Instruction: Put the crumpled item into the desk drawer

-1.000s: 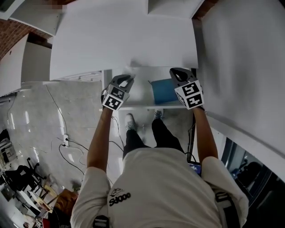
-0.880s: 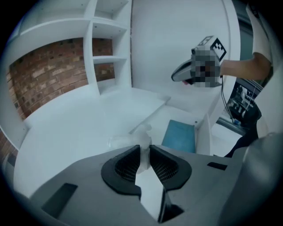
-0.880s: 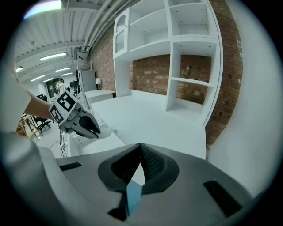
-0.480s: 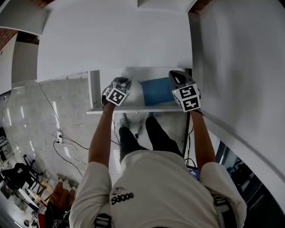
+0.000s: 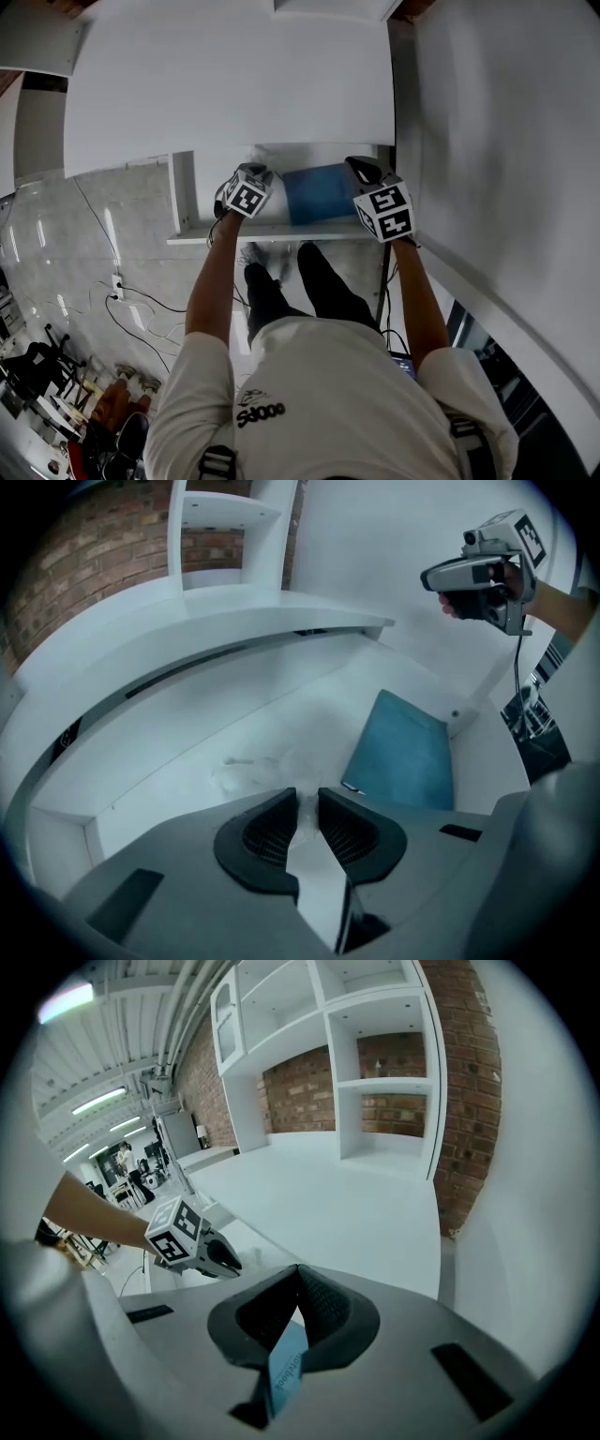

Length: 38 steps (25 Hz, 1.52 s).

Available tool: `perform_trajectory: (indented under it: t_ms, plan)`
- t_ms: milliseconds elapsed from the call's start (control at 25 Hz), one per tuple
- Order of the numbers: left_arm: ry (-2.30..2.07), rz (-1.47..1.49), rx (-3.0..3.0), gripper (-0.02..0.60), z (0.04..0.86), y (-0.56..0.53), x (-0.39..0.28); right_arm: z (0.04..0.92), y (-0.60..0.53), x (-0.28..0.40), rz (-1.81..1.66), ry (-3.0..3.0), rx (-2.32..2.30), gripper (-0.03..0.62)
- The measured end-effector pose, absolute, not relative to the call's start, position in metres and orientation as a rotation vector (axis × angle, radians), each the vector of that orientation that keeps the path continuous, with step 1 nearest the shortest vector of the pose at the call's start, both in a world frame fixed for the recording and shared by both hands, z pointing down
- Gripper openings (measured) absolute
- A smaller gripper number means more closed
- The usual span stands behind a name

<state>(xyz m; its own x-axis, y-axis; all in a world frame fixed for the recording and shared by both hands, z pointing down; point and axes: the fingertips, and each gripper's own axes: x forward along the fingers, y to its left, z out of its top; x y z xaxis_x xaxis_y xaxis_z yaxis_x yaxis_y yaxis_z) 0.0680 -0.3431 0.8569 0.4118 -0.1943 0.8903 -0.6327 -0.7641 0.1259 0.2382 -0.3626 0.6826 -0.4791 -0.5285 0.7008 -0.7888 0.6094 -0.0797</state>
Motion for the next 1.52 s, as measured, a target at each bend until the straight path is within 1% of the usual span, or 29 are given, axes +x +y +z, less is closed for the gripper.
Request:
perform_trajectory:
  t_ms: [160, 280, 480, 560, 640, 880, 960, 1120, 1240, 1520]
  plan:
    - [-0.712, 1.312, 2.216, 0.086, 0.864, -0.346, 0.068, 0.68, -0.36, 0.241, 0.496, -2.179, 0.998, -0.005]
    - [-0.724, 1.335, 2.257, 0.089, 0.867, -0.345, 0.069, 0.675, -0.362, 0.25, 0.544, -2.203, 1.054, -0.005]
    - [-0.799, 1.251, 2.262, 0.092, 0.866, -0.344, 0.072, 0.672, -0.354, 0.256, 0.569, -2.189, 1.101, -0.005]
    - [-0.804, 1.202, 2.241, 0.113, 0.863, -0.345, 0.07, 0.669, -0.349, 0.251, 0.556, -2.189, 1.086, -0.005]
    - [-0.802, 1.161, 2.241, 0.176, 0.854, -0.346, 0.067, 0.662, -0.346, 0.245, 0.546, -2.2, 1.082, -0.005]
    - [-0.81, 1.125, 2.319, 0.175, 0.815, -0.343, 0.038, 0.638, -0.342, 0.234, 0.488, -2.215, 1.109, -0.005]
    - [-0.859, 1.085, 2.34, 0.15, 0.797, -0.345, 0.022, 0.628, -0.344, 0.226, 0.448, -2.22, 1.114, -0.005]
    - [-1.03, 1.056, 2.357, 0.049, 0.752, -0.352, -0.024, 0.594, -0.354, 0.204, 0.345, -2.244, 1.145, -0.005]
    - [-1.143, 1.075, 2.385, 0.032, 0.707, -0.352, -0.057, 0.557, -0.358, 0.187, 0.25, -2.258, 1.18, -0.005]
    - [-1.4, 0.861, 2.478, 0.018, 0.593, -0.371, -0.126, 0.496, -0.382, 0.143, 0.069, -2.305, 1.211, -0.005]
